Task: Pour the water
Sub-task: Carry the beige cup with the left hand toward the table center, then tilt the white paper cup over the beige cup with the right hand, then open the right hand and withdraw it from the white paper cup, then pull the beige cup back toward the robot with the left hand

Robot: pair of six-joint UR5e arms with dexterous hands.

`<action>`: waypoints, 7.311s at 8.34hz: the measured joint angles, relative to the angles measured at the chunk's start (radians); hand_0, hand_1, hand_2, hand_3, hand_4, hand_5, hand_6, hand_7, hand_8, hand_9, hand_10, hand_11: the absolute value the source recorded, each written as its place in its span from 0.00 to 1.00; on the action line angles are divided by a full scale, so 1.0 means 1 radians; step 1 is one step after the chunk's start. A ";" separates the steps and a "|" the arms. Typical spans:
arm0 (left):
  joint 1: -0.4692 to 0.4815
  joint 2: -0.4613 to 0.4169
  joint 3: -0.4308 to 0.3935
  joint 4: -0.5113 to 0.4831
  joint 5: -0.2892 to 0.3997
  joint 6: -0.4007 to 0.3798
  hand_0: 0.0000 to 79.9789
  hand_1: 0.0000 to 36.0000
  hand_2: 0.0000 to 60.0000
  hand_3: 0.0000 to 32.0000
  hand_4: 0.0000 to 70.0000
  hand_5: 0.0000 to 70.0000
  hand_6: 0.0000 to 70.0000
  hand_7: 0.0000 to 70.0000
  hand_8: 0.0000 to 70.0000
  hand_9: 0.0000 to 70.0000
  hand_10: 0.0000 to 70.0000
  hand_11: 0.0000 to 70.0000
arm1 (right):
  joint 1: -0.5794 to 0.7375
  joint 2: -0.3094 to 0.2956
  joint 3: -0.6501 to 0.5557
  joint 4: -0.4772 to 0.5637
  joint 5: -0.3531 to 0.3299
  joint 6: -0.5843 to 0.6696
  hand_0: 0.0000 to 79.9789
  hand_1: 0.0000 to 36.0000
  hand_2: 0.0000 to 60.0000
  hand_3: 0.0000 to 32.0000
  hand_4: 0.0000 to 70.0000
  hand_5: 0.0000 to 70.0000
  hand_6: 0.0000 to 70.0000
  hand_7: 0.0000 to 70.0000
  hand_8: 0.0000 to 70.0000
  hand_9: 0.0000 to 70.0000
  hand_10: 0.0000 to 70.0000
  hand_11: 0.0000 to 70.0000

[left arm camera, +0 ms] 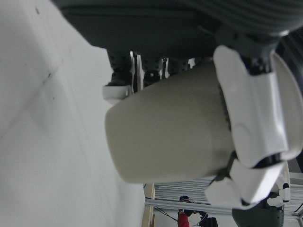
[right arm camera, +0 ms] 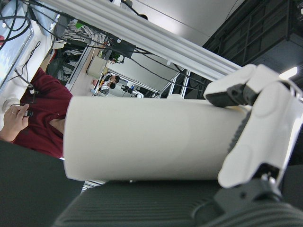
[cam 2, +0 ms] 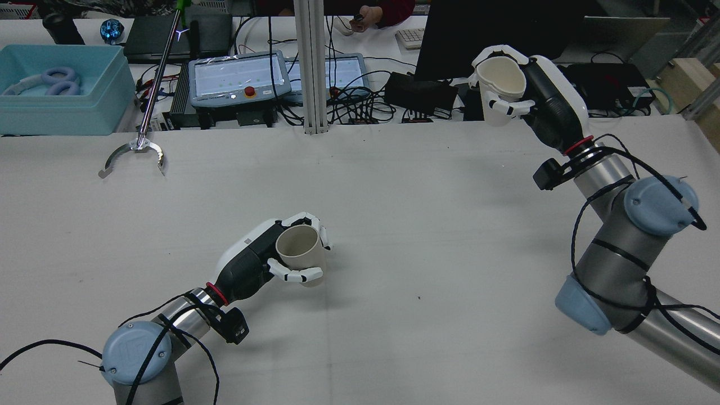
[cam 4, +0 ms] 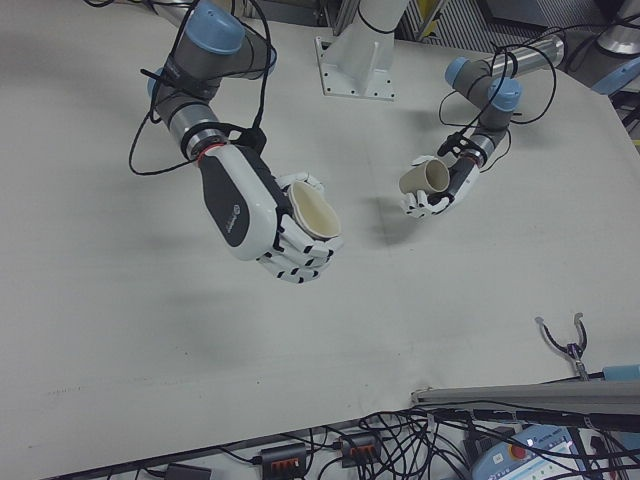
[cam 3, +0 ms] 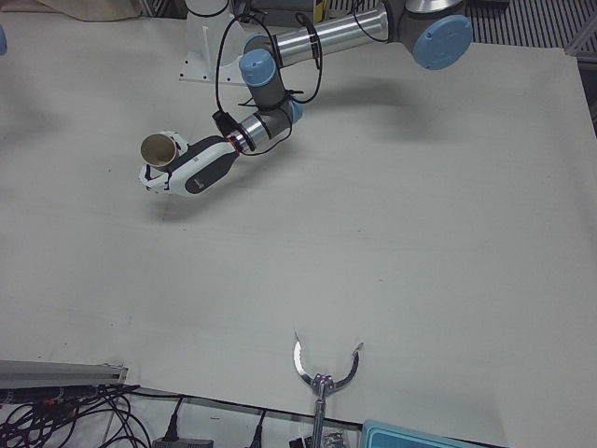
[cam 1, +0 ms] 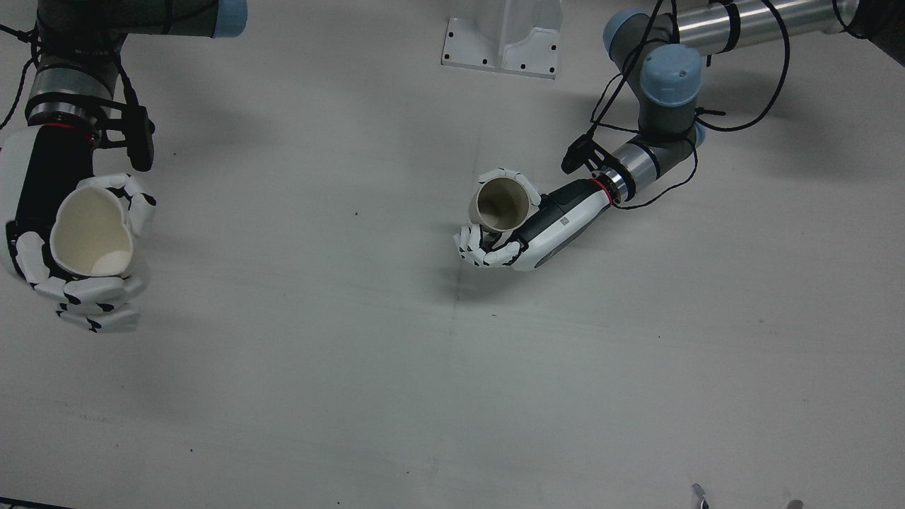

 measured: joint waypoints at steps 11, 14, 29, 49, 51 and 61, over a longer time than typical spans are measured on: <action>-0.072 -0.316 0.370 -0.125 -0.039 0.139 0.68 1.00 1.00 0.00 0.52 1.00 0.54 0.81 0.49 0.61 0.52 0.76 | -0.217 0.060 0.081 -0.001 0.190 -0.150 0.59 0.63 1.00 0.00 0.32 0.75 0.60 0.71 0.36 0.50 0.29 0.43; -0.084 -0.338 0.384 -0.131 -0.035 0.143 0.69 1.00 1.00 0.00 0.51 1.00 0.52 0.79 0.48 0.59 0.50 0.74 | -0.196 0.064 0.081 -0.050 0.172 -0.247 0.60 0.65 1.00 0.00 0.31 0.75 0.58 0.68 0.34 0.48 0.28 0.43; -0.098 -0.379 0.384 -0.117 -0.028 0.146 0.68 1.00 1.00 0.00 0.49 1.00 0.52 0.78 0.48 0.59 0.51 0.74 | 0.059 0.178 0.270 -0.378 -0.205 -0.856 0.61 0.73 1.00 0.00 0.30 0.76 0.52 0.59 0.27 0.38 0.22 0.35; -0.156 -0.379 0.320 -0.035 0.040 0.137 0.68 1.00 1.00 0.00 0.47 1.00 0.49 0.74 0.45 0.55 0.47 0.69 | 0.107 0.061 0.149 -0.282 0.009 -0.412 0.53 0.44 0.77 0.00 0.20 0.46 0.47 0.54 0.34 0.48 0.34 0.50; -0.175 -0.337 0.301 -0.018 0.067 0.109 0.67 1.00 1.00 0.00 0.45 1.00 0.47 0.72 0.44 0.55 0.47 0.69 | 0.173 -0.039 0.133 -0.278 0.011 -0.172 0.53 0.38 0.65 0.00 0.18 0.44 0.48 0.53 0.37 0.52 0.37 0.55; -0.540 0.350 0.336 -0.368 0.113 -0.056 0.63 1.00 1.00 0.00 0.42 1.00 0.45 0.69 0.49 0.61 0.54 0.79 | 0.345 -0.164 -0.115 -0.132 -0.113 0.127 0.53 0.34 0.57 0.00 0.18 0.42 0.47 0.52 0.34 0.49 0.36 0.54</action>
